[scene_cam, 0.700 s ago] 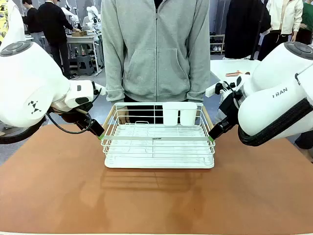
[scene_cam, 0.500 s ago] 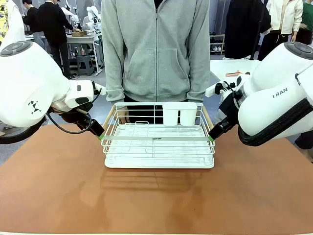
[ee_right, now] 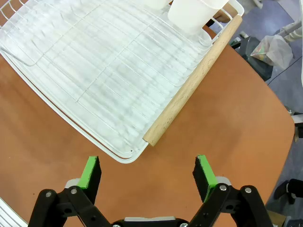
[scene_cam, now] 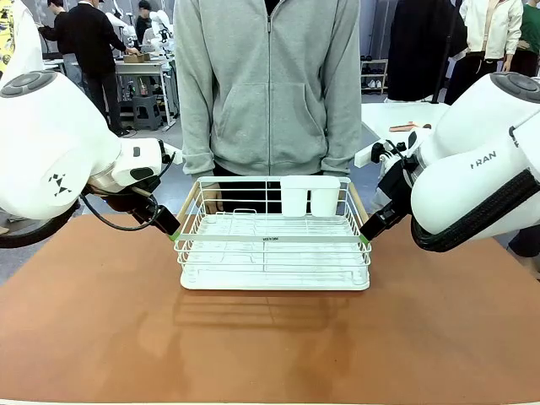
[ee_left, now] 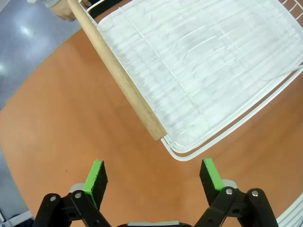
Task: Clean the table.
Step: Pick up the Lint Roller when the human hands it over.
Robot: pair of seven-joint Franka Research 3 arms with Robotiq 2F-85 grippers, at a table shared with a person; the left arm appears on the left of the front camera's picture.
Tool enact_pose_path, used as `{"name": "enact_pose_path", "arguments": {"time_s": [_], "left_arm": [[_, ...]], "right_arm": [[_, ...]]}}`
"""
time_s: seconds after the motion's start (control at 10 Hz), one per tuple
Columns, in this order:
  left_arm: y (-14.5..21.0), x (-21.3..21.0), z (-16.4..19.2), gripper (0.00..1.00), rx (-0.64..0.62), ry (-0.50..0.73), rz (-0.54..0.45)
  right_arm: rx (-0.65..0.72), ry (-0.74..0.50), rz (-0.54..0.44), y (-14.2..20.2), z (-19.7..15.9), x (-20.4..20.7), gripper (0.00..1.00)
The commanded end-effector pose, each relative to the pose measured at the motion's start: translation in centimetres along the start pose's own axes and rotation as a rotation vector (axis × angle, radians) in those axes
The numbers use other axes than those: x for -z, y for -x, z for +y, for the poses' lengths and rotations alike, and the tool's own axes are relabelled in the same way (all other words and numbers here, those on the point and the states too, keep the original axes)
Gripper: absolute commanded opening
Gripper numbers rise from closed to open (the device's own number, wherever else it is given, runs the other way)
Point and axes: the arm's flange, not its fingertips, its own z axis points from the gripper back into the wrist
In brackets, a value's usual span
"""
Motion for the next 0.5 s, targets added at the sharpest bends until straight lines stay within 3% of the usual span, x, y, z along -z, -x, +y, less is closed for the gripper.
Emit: {"name": "enact_pose_path", "arguments": {"time_s": [0.0, 0.4], "left_arm": [[0.01, 0.00, 0.03, 1.00, -0.001, 0.000, 0.000], [0.00, 0.00, 0.00, 1.00, 0.000, 0.000, 0.000]], "right_arm": [[0.001, -0.001, 0.000, -0.01, 0.03, -0.01, 1.00], [0.000, 0.000, 0.000, 0.00, 0.00, 0.00, 1.00]]}}
